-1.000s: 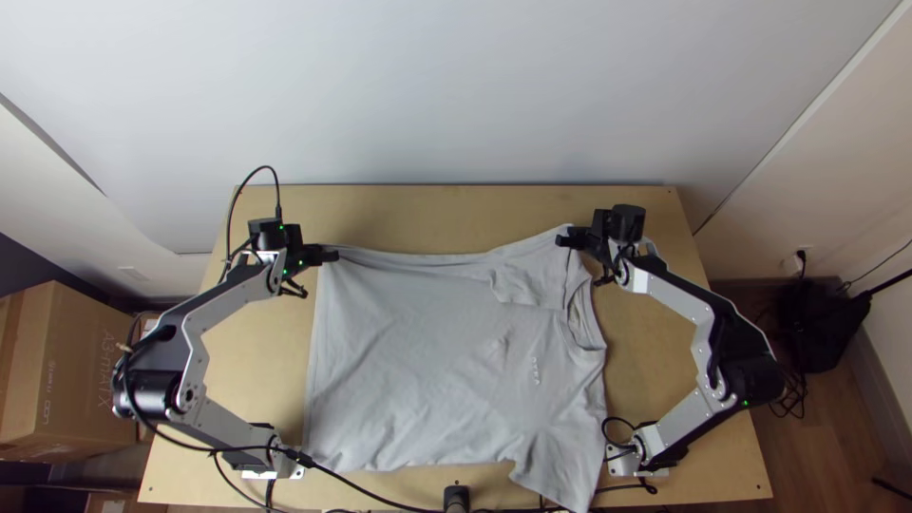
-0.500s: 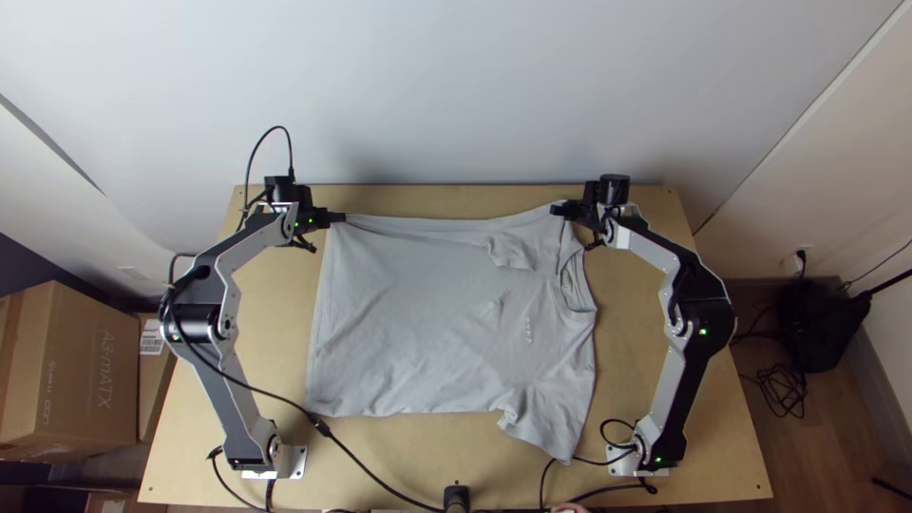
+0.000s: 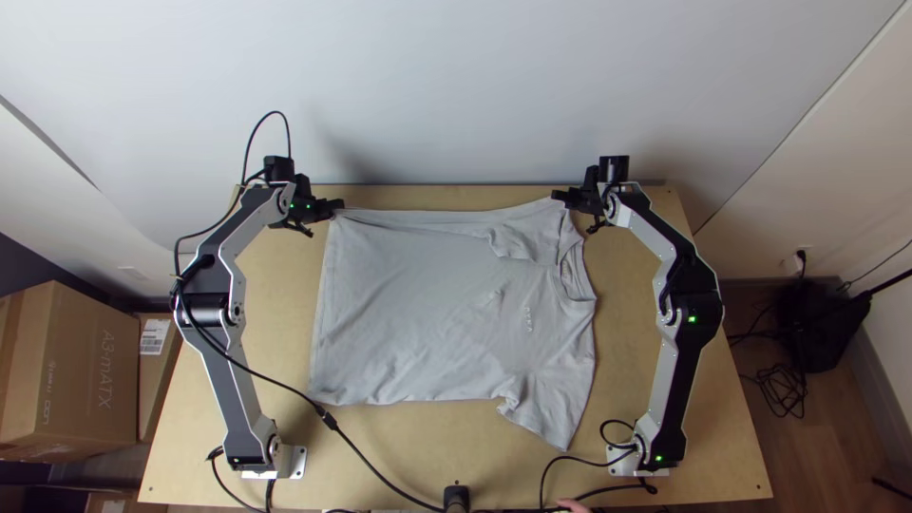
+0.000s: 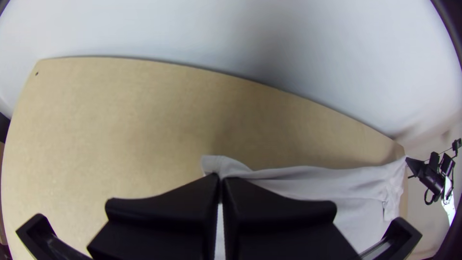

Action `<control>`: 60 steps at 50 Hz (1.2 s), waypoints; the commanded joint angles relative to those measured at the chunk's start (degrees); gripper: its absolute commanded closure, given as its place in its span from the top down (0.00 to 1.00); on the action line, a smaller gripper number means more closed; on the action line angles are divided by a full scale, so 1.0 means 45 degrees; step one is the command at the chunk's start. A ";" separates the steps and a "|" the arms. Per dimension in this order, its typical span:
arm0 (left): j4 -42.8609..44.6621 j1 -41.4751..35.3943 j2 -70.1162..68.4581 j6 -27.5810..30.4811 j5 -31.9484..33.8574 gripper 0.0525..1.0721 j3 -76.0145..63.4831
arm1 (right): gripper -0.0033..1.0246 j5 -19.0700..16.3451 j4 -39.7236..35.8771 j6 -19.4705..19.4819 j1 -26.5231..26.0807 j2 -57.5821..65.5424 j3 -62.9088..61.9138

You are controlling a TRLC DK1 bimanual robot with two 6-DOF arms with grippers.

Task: Fold the t-shirt

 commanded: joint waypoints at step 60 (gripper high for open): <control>0.1702 0.0968 -0.6833 0.0685 0.1500 0.02 -0.8137 | 0.02 0.0029 -0.1432 -0.0109 -0.0153 -0.5473 -0.5548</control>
